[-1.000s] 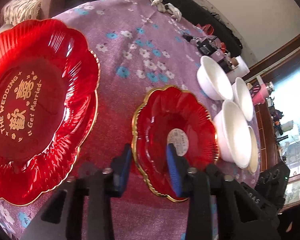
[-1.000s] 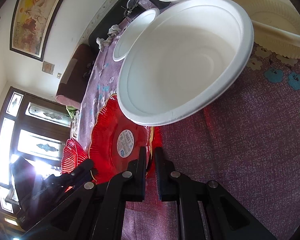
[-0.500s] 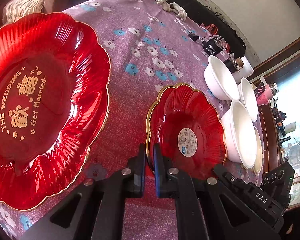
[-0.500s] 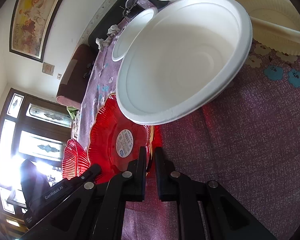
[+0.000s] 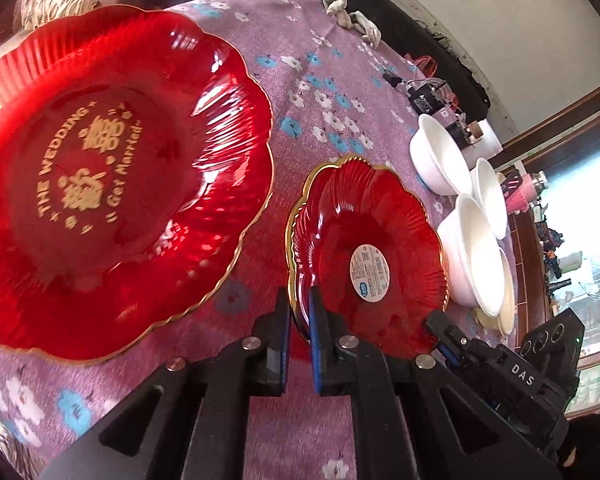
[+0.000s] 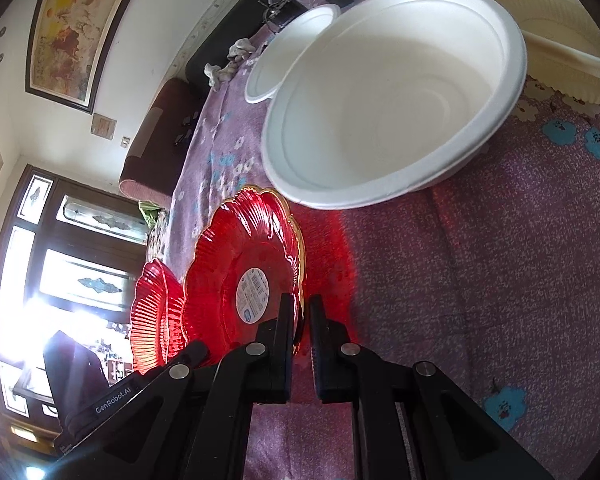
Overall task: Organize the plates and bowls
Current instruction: 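Lift the small red plate with both grippers and lower it onto the large red wedding plate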
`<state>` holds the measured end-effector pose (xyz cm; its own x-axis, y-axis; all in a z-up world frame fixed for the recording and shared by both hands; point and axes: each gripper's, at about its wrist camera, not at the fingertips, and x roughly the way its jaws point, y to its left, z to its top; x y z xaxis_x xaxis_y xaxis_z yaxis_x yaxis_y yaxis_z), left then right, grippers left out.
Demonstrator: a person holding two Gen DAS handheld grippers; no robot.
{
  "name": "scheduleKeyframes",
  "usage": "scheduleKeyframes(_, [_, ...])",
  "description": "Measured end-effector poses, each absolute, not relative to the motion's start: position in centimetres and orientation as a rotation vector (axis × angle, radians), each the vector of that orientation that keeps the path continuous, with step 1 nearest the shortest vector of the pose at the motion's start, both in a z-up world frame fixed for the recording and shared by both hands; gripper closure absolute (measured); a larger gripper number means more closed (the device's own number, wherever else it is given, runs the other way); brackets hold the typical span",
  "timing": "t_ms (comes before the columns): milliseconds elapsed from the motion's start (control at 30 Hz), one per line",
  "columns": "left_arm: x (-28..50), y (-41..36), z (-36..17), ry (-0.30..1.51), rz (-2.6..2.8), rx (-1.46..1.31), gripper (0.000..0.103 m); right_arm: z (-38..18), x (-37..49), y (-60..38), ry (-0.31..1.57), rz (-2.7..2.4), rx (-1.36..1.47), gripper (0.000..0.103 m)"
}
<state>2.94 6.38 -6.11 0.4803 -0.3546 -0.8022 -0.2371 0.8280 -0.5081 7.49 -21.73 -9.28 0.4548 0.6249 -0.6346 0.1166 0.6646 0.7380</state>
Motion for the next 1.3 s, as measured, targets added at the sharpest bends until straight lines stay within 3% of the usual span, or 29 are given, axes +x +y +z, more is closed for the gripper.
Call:
scheduleKeyframes(500, [-0.3, 7.6, -0.8, 0.968, -0.133, -0.639, 0.094, -3.6, 5.1, -20.7, 0.967, 0.390, 0.735, 0.095])
scheduleKeyframes(767, [-1.8, 13.7, 1.4, 0.882, -0.029, -0.684, 0.094, -0.1, 6.6, -14.7, 0.943, 0.499, 0.661, 0.095])
scheduleKeyframes(1300, [-2.1, 22.6, -2.0, 0.963, 0.185, -0.696, 0.093, -4.0, 10.7, -1.8, 1.093, 0.587, 0.529, 0.095])
